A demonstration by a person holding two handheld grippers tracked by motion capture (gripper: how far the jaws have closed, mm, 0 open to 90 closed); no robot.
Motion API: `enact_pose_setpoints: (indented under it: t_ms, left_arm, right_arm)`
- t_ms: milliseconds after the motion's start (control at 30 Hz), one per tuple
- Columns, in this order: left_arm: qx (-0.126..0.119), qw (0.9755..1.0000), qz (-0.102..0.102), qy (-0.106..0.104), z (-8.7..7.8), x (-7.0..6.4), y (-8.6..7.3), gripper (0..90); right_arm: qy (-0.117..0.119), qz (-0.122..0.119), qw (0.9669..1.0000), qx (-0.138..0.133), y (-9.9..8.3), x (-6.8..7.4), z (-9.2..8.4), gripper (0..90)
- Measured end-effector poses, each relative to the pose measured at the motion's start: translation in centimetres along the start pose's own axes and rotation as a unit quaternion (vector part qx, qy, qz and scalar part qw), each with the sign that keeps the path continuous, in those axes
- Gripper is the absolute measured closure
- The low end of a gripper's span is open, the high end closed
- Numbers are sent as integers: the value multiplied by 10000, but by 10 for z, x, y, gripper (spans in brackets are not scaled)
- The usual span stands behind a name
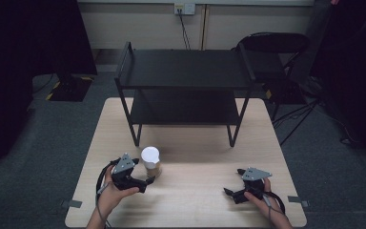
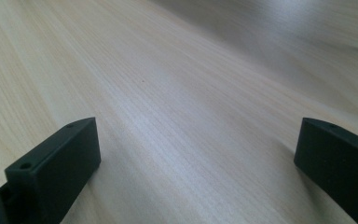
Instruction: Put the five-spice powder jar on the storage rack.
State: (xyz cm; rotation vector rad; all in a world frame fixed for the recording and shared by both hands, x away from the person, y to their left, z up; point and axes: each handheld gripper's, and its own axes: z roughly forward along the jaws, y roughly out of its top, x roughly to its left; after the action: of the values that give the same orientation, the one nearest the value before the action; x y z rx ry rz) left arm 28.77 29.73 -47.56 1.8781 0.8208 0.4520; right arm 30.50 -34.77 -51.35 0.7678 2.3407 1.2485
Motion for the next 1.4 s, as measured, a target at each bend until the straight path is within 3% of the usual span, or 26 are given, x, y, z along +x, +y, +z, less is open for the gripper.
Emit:
enact_pose_setpoints:
  t_ms: [367, 500, 600, 733, 833, 1100, 1267, 1400]
  left_arm:
    - [0, 10000, 70, 30, 25, 2, 8, 45]
    - [-81, 9999, 90, 13, 31, 4, 6, 131]
    - [-90, 9999, 135, -32, 32, 6, 6, 166]
    - [-73, 9996, 272, 55, 33, 3, 8, 196]
    - [-151, 9996, 241, 40, 31, 7, 4, 291]
    - [-228, 9991, 354, 107, 31, 4, 1, 304]
    - [-343, 9993, 142, 47, 30, 5, -3, 306]
    - [-423, 9989, 169, 71, 27, 2, 0, 306]
  right_arm:
    - [0, -1, 10000, -1, 0, 0, 0, 0]
    - [0, -2, 10000, 0, 0, 0, 0, 0]
    - [1, 0, 10000, -1, 0, 0, 0, 0]
    - [1, 1, 10000, 0, 0, 0, 0, 0]
    - [0, -1, 10000, 0, 0, 0, 0, 0]
    - [0, -1, 10000, 0, 0, 0, 0, 0]
    - [1, 0, 10000, 1, 0, 0, 0, 0]
    - [0, -1, 10000, 0, 0, 0, 0, 0]
